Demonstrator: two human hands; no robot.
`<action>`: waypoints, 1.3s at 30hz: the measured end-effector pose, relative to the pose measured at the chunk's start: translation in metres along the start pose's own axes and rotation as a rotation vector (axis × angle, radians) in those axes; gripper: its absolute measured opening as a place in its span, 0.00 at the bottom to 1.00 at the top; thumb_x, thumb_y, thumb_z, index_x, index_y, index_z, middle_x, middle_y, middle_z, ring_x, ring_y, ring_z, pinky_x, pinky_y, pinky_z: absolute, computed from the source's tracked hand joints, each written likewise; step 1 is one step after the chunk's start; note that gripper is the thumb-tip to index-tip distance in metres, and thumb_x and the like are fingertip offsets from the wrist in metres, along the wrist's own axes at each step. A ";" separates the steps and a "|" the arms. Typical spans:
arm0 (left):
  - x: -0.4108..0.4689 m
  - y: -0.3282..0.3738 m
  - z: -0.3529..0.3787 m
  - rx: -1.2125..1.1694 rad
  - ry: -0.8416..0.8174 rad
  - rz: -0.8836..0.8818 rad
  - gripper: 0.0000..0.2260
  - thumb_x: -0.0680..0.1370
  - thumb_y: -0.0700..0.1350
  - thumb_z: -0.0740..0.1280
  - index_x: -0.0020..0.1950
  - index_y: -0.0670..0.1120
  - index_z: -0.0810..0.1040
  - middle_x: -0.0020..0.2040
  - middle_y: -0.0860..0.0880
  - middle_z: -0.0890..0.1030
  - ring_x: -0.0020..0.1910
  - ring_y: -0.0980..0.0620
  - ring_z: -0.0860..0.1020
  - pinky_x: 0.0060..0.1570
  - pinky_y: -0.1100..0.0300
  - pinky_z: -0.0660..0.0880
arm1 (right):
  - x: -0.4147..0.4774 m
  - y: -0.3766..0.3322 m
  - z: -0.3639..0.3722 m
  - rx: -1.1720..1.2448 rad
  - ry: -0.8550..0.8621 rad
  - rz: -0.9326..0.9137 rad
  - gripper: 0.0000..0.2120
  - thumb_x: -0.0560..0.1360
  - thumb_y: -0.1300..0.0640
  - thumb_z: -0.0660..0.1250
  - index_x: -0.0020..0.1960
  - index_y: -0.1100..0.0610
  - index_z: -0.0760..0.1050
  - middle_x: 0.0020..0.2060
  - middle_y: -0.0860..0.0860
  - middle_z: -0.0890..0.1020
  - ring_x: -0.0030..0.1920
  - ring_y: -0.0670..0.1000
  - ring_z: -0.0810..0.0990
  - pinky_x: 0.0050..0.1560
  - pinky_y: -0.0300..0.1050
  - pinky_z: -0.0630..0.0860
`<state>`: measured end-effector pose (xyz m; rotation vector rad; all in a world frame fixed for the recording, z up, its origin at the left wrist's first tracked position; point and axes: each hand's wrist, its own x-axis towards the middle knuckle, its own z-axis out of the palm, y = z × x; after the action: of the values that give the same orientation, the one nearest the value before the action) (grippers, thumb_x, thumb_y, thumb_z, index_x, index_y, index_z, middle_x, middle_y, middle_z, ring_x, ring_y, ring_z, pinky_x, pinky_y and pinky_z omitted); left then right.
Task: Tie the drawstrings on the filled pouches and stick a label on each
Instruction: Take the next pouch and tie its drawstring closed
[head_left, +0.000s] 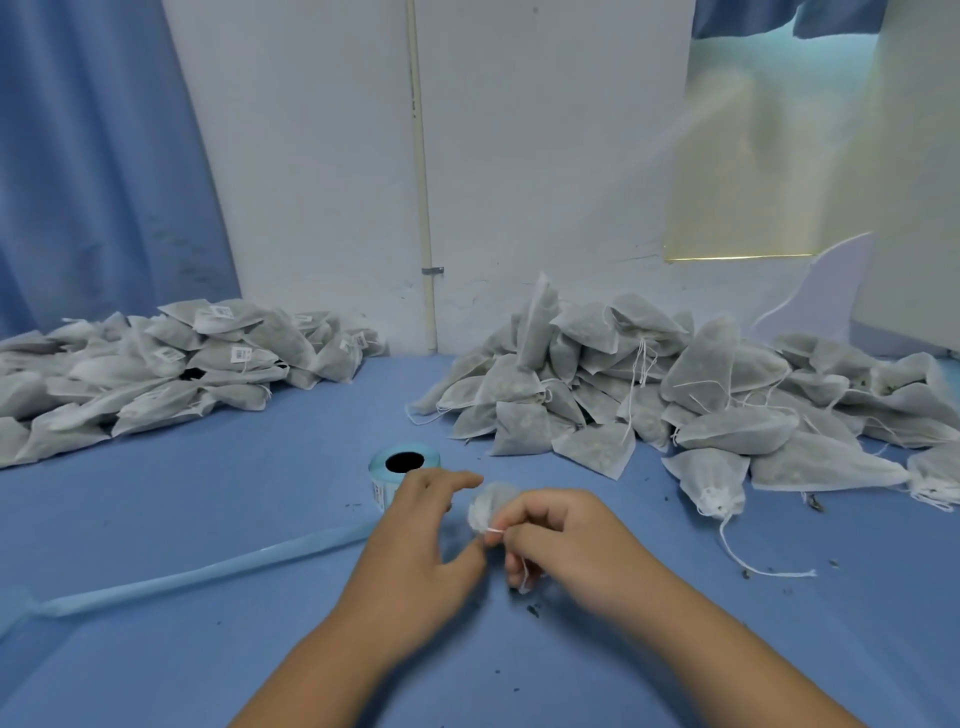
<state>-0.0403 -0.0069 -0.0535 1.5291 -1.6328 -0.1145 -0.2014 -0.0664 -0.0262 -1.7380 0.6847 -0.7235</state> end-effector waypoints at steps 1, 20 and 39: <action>0.000 0.002 0.000 0.004 -0.007 0.036 0.19 0.73 0.46 0.69 0.59 0.65 0.70 0.59 0.66 0.69 0.60 0.68 0.70 0.54 0.77 0.64 | -0.001 -0.002 0.000 0.020 -0.015 -0.011 0.13 0.74 0.68 0.63 0.36 0.55 0.80 0.26 0.51 0.77 0.29 0.48 0.76 0.35 0.41 0.73; -0.005 0.057 -0.015 -1.011 -0.262 -0.352 0.14 0.67 0.53 0.69 0.35 0.42 0.78 0.24 0.49 0.67 0.23 0.51 0.68 0.32 0.57 0.73 | -0.007 -0.014 -0.013 0.077 0.039 -0.181 0.07 0.74 0.61 0.67 0.42 0.54 0.83 0.31 0.54 0.77 0.31 0.51 0.74 0.37 0.44 0.72; -0.006 0.057 -0.030 -0.212 -0.086 -0.240 0.10 0.75 0.49 0.67 0.37 0.61 0.84 0.33 0.64 0.81 0.36 0.67 0.77 0.35 0.77 0.67 | -0.017 -0.022 -0.009 -0.039 0.115 -0.242 0.14 0.74 0.68 0.67 0.34 0.53 0.80 0.27 0.47 0.77 0.30 0.48 0.72 0.32 0.39 0.69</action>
<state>-0.0659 0.0261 -0.0039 1.5661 -1.4454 -0.4752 -0.2175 -0.0535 -0.0054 -1.8455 0.5734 -0.9883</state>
